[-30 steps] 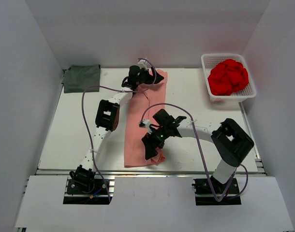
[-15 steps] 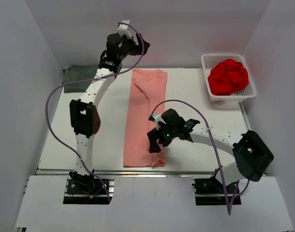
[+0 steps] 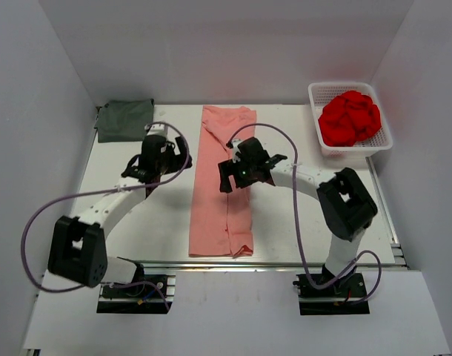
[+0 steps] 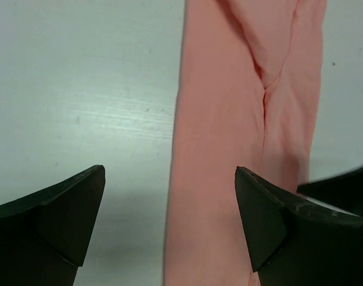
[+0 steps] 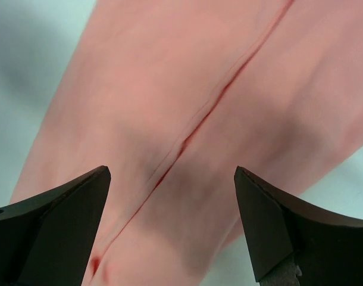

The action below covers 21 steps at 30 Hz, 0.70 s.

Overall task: Fold and stack the t-shirts
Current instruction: Grab the bottom of the folded rectangular tshirt with both arms

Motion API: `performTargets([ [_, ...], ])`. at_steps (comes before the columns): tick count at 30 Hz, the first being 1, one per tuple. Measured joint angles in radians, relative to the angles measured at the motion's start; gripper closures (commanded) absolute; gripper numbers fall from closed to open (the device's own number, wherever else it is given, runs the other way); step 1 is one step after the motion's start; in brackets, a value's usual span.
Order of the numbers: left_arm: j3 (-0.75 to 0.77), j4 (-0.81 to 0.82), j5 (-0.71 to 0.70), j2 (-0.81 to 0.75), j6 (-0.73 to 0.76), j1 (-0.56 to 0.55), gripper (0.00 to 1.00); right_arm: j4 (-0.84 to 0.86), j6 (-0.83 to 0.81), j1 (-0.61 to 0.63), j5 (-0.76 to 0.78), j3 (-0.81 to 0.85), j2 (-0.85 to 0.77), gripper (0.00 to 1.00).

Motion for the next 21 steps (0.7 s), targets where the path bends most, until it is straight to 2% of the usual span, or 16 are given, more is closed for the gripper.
performTargets([
  [7,-0.146,-0.079,-0.042,-0.167,-0.114,-0.009,0.00,-0.020,0.010,-0.105,-0.008,0.212,0.233,0.10],
  [11,-0.271,-0.088,0.055,-0.238,-0.144,-0.015,0.00,-0.045,0.017,-0.143,-0.008,0.408,0.368,0.10],
  [15,-0.381,-0.093,0.185,-0.253,-0.161,-0.017,0.00,-0.060,0.043,-0.182,-0.045,0.536,0.460,0.10],
  [21,-0.364,-0.185,0.272,-0.251,-0.116,-0.026,0.00,-0.070,0.053,-0.221,-0.084,0.617,0.509,0.10],
])
